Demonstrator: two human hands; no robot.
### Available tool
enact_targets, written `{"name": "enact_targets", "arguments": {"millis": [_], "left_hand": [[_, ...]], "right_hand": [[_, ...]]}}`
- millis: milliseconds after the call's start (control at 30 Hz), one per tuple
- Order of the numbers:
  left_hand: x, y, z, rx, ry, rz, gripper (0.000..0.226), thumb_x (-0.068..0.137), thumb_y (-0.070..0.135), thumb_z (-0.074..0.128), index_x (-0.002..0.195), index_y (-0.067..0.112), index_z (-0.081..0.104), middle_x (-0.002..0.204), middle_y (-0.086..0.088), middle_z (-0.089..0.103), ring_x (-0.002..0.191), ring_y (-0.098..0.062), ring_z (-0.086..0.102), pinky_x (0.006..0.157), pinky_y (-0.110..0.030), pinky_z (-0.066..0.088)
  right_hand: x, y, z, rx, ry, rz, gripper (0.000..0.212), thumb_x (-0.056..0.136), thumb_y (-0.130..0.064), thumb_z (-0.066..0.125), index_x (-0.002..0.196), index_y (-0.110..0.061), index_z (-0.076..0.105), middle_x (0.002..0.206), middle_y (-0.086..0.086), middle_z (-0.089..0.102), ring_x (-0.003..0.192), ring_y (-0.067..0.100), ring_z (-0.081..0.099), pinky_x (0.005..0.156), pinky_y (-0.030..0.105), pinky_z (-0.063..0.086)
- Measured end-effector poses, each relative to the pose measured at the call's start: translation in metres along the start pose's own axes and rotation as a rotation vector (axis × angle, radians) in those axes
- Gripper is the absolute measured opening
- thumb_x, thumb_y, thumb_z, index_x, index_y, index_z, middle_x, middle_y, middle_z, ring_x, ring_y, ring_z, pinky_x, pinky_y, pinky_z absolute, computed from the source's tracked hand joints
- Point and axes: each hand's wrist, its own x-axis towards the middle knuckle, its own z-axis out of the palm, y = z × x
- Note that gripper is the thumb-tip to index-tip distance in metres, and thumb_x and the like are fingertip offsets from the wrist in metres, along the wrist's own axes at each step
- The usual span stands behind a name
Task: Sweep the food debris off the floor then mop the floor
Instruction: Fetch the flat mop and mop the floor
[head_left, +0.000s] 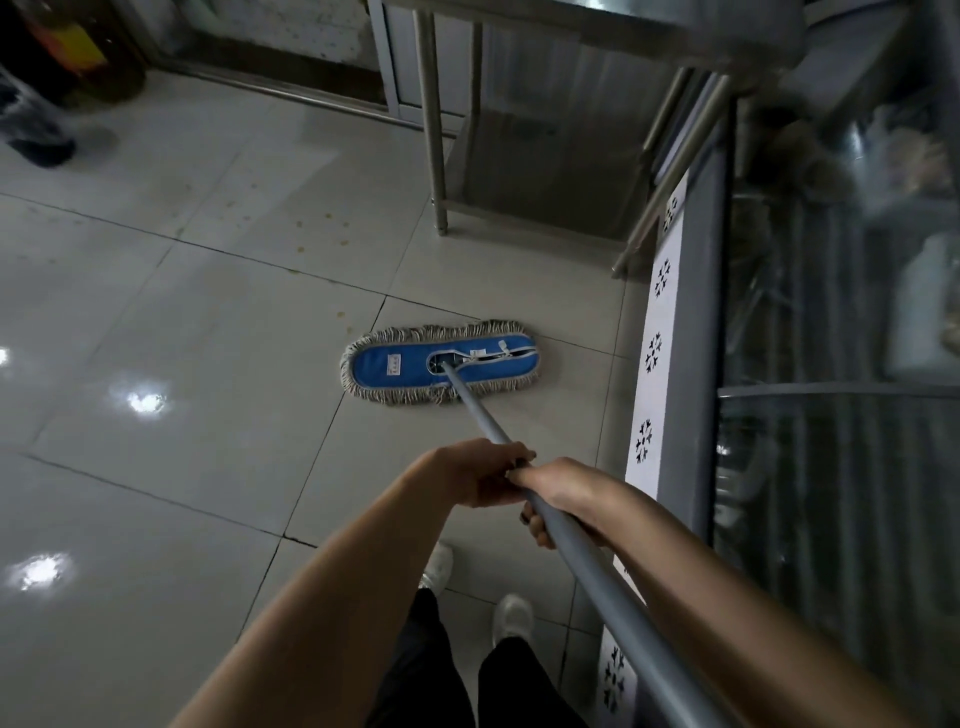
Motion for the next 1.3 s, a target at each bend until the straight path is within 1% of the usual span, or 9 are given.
{"name": "enact_targets", "arguments": {"millis": [200,333,467,600,700,800,967,1100,1300], "left_hand": [[-0.005,-0.025,0.010,-0.030,-0.058,-0.046,0.023,0.094,0.022,0.054,0.077,0.007,0.053,0.051,-0.004,0.065,0.048,-0.010,0.066,0.048,-0.019,0.055],[-0.001,-0.028,0.009,-0.131,-0.025,0.005,0.022,0.093,0.020,0.055,0.078,0.005,0.053,0.050,-0.005,0.065,0.046,-0.013,0.065,0.048,-0.020,0.055],[0.004,-0.020,0.003,-0.227,-0.025,0.064,0.023,0.094,0.021,0.055,0.080,0.004,0.056,0.055,-0.006,0.066,0.063,-0.015,0.064,0.060,-0.023,0.056],[0.008,-0.011,-0.002,-0.335,-0.079,0.110,0.027,0.096,0.023,0.050,0.077,0.004,0.054,0.056,-0.005,0.064,0.063,-0.014,0.061,0.057,-0.021,0.055],[0.012,-0.003,-0.012,-0.413,-0.126,0.161,0.028,0.097,0.023,0.047,0.076,0.005,0.050,0.056,-0.006,0.061,0.055,-0.014,0.062,0.054,-0.022,0.055],[0.015,0.010,-0.025,-0.441,-0.100,0.173,0.029,0.097,0.024,0.048,0.076,0.005,0.050,0.051,-0.005,0.061,0.049,-0.013,0.063,0.052,-0.022,0.055],[0.015,0.035,-0.057,-0.454,-0.058,0.185,0.027,0.097,0.025,0.049,0.078,0.006,0.049,0.064,-0.007,0.055,0.063,-0.016,0.057,0.053,-0.022,0.054],[0.012,0.066,-0.092,-0.458,-0.077,0.205,0.027,0.098,0.023,0.045,0.079,0.005,0.048,0.071,-0.008,0.052,0.066,-0.016,0.055,0.054,-0.021,0.054],[0.005,0.121,-0.152,-0.469,0.016,0.217,0.022,0.097,0.017,0.049,0.081,0.003,0.049,0.070,-0.009,0.053,0.051,-0.014,0.060,0.046,-0.019,0.053]], "right_hand": [[-0.015,0.023,-0.005,-0.066,-0.057,0.010,0.030,0.096,-0.028,0.049,0.076,-0.005,0.050,0.054,0.006,0.047,0.023,0.007,0.043,0.031,0.013,0.038],[-0.006,0.020,-0.004,-0.040,-0.067,0.030,0.038,0.096,-0.036,0.048,0.074,-0.005,0.048,0.054,0.005,0.047,0.023,0.007,0.043,0.030,0.013,0.038],[0.007,0.005,-0.005,-0.069,-0.048,0.097,0.050,0.095,-0.046,0.046,0.069,-0.004,0.049,0.033,0.001,0.048,0.022,0.008,0.043,0.029,0.013,0.037],[0.019,-0.013,-0.007,-0.126,-0.042,0.129,0.052,0.094,-0.050,0.045,0.069,-0.005,0.050,0.032,0.000,0.048,0.023,0.009,0.045,0.030,0.014,0.039],[0.027,-0.031,-0.006,-0.157,-0.046,0.111,0.051,0.094,-0.049,0.046,0.070,-0.005,0.050,0.032,0.000,0.049,0.024,0.008,0.046,0.030,0.014,0.039],[0.035,-0.049,-0.001,-0.187,-0.040,0.095,0.051,0.093,-0.048,0.047,0.069,-0.004,0.052,0.033,0.000,0.049,0.024,0.008,0.046,0.030,0.014,0.039],[0.048,-0.086,0.017,-0.200,-0.035,0.056,0.047,0.095,-0.045,0.047,0.073,-0.004,0.051,0.035,0.001,0.049,0.024,0.008,0.046,0.030,0.014,0.039],[0.061,-0.129,0.033,-0.218,-0.039,0.057,0.046,0.095,-0.046,0.046,0.074,-0.005,0.052,0.031,-0.001,0.049,0.024,0.008,0.047,0.031,0.014,0.040],[0.081,-0.205,0.066,-0.222,-0.033,0.075,0.051,0.095,-0.048,0.045,0.071,-0.003,0.052,0.031,0.000,0.049,0.024,0.008,0.047,0.030,0.014,0.039]]}}
